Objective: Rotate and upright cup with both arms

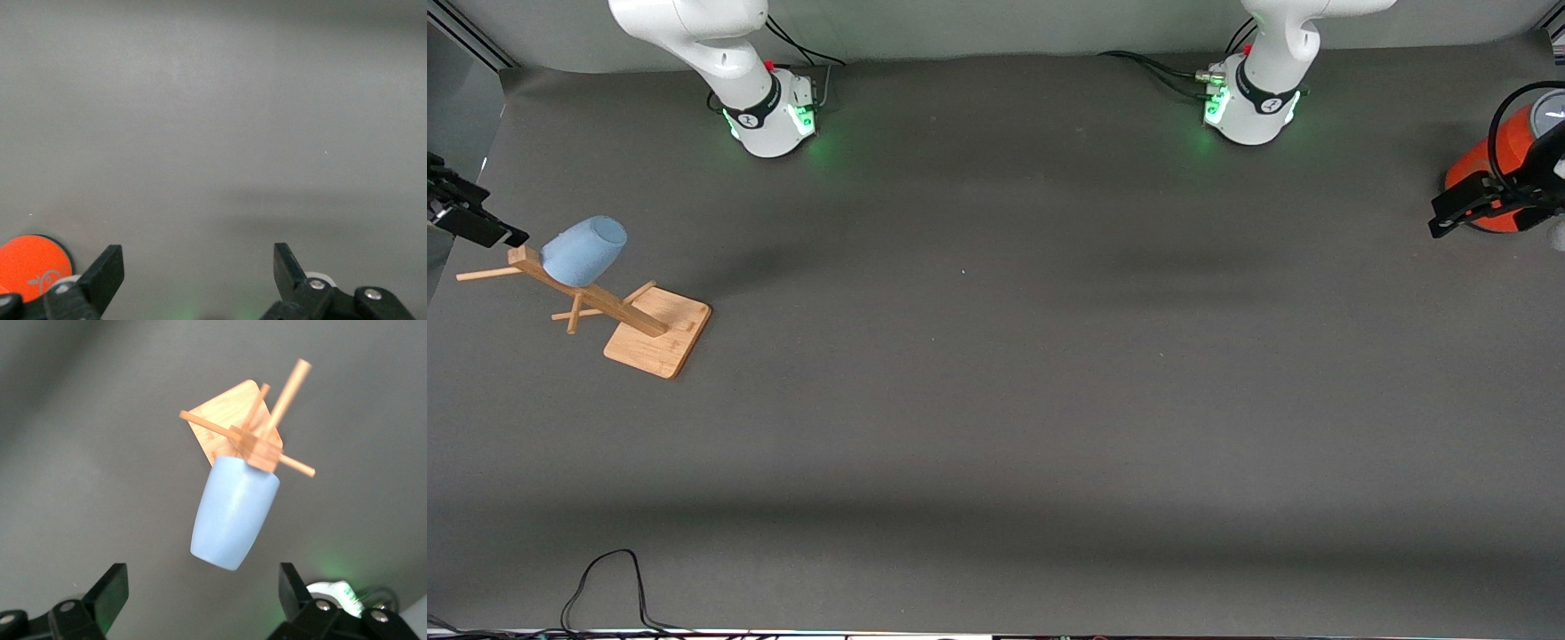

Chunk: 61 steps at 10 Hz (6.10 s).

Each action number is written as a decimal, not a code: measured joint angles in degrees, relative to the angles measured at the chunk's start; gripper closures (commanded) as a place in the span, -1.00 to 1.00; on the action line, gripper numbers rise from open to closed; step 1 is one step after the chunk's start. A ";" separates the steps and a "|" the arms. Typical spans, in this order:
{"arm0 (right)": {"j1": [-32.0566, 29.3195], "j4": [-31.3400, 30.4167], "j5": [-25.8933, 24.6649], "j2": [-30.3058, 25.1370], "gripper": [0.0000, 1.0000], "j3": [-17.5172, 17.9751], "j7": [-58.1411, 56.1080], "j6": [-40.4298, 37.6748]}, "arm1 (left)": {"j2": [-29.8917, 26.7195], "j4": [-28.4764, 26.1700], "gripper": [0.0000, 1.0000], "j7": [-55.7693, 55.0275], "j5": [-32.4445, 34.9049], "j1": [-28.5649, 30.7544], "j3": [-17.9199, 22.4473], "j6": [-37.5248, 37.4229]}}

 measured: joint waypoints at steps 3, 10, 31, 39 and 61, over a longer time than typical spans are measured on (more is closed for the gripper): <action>-0.02 -3.17 -0.11 -2.36 -0.97 -0.92 11.42 0.35 | 0.84 -0.38 -1.00 0.10 0.00 -0.03 -0.04 1.12; -0.01 -16.64 -0.90 -2.50 -1.00 -1.95 14.41 15.34 | 1.28 -1.91 -1.00 0.20 0.00 -0.05 -0.10 3.05; 12.31 -24.58 -0.91 -10.59 -0.04 -1.27 29.86 17.67 | 1.28 -1.96 -1.00 0.26 0.00 -0.07 -0.19 3.44; 40.32 -12.76 -0.90 2.27 0.08 1.56 69.92 18.63 | 1.32 -2.55 -1.00 0.26 -0.01 -0.02 -0.10 4.47; 65.37 26.17 3.26 62.19 -1.00 1.49 110.58 35.01 | 1.87 -3.16 -1.00 0.26 -0.02 0.10 0.00 5.78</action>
